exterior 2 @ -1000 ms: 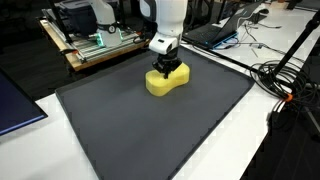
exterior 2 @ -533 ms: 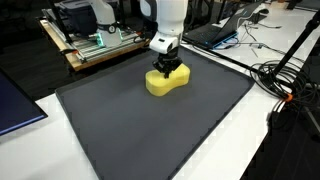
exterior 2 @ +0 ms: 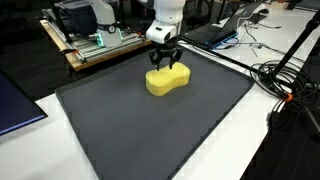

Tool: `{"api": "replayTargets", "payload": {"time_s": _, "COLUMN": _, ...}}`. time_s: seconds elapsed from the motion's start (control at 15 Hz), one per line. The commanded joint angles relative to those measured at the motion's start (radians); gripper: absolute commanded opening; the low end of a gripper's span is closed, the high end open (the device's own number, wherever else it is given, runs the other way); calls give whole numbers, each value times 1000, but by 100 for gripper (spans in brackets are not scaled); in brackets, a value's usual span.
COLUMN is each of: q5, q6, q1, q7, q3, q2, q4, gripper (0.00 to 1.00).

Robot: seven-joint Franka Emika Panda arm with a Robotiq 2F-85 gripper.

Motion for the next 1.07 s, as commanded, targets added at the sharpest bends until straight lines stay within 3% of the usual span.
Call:
{"api": "replayTargets", "payload": {"time_s": 0.0, "q5": 5, "q6": -33, "q1": 6, "q7": 31, "q3": -5, "q2": -64, "q4": -19, "gripper": 93}}
{"api": "replayTargets", "payload": {"time_s": 0.07, "q5": 3, "q6": -39, "q1": 9, "q7": 45, "q3": -4, "q2": -72, "q4": -14, "gripper": 100}}
{"api": "replayTargets", "payload": {"time_s": 0.67, "q5": -140, "q6": -151, "q1": 88, "q7": 304, "q3": -10, "q2": -46, "q4": 90, "gripper": 100}}
{"api": "replayTargets", "payload": {"time_s": 1.0, "q5": -281, "q6": -214, "q1": 150, "q7": 611, "q3": -17, "q2": 22, "q4": 188, "gripper": 100}}
